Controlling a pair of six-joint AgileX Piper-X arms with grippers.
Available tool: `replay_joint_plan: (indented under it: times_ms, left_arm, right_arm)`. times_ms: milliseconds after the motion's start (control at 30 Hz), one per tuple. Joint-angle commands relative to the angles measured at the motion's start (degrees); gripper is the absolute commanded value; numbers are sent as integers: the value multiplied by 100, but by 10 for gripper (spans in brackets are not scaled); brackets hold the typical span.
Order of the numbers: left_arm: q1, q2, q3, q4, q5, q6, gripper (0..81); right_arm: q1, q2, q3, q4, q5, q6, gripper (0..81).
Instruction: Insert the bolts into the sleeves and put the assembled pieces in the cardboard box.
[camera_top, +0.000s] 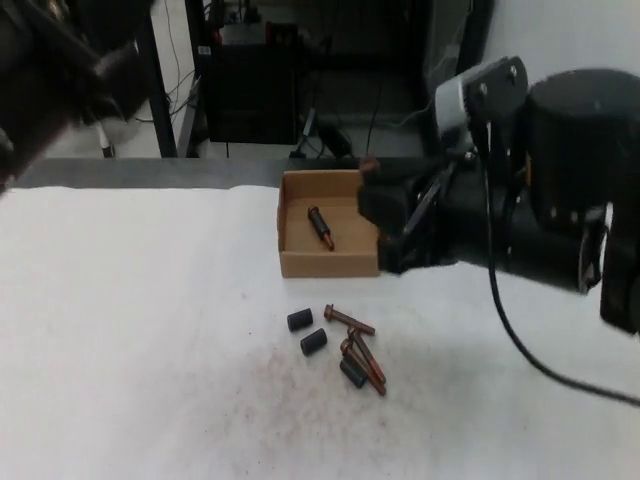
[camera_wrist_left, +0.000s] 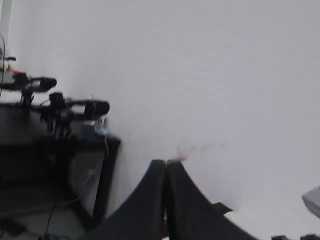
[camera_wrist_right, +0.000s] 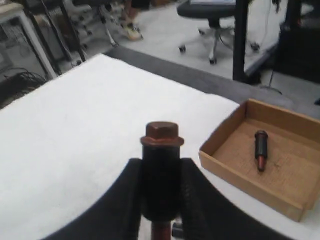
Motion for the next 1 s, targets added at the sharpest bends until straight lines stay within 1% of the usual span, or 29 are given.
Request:
replay_joint_plan:
  times_ms: [0,67,167,267,367,433,500,600,700,833,967]
  left_arm:
    - [15,-37,-46,1586,-398,212,3]
    - [15,-1,-46,2726,-637,249,3]
    - [15,138,-46,4066,-697,248,3]
    - [15,351,-46,5064,-666,248,3]
    - [15,567,-46,5711,-667,248,3]
    - [15,661,-46,5918,-645,248,3]
    - [15,709,-46,6040,-629,248,3]
    - [15,707,-46,6069,-632,248,3]
    - [15,707,-46,6069,-632,248,3]
    - [15,707,-46,6069,-632,248,3]
    - [15,707,-46,6069,-632,248,3]
  right_arm:
    - [-203,261,-678,1133,72,140,8]
    - [-239,616,-1170,1733,72,140,8]
    - [-261,1370,-2012,2531,57,140,8]
    - [-273,2245,-3164,3425,57,90,8]
    - [-303,3188,-4303,4202,57,31,8]
    - [-331,3844,-4972,4497,79,31,8]
    - [-392,4442,-5680,4816,256,31,8]
    - [-503,5182,-6540,5182,561,31,8]
    - [-676,5774,-7209,5520,581,108,8]
    - [-909,6265,-7604,5636,581,433,8]
    - [-1108,6378,-7609,5404,581,474,8]
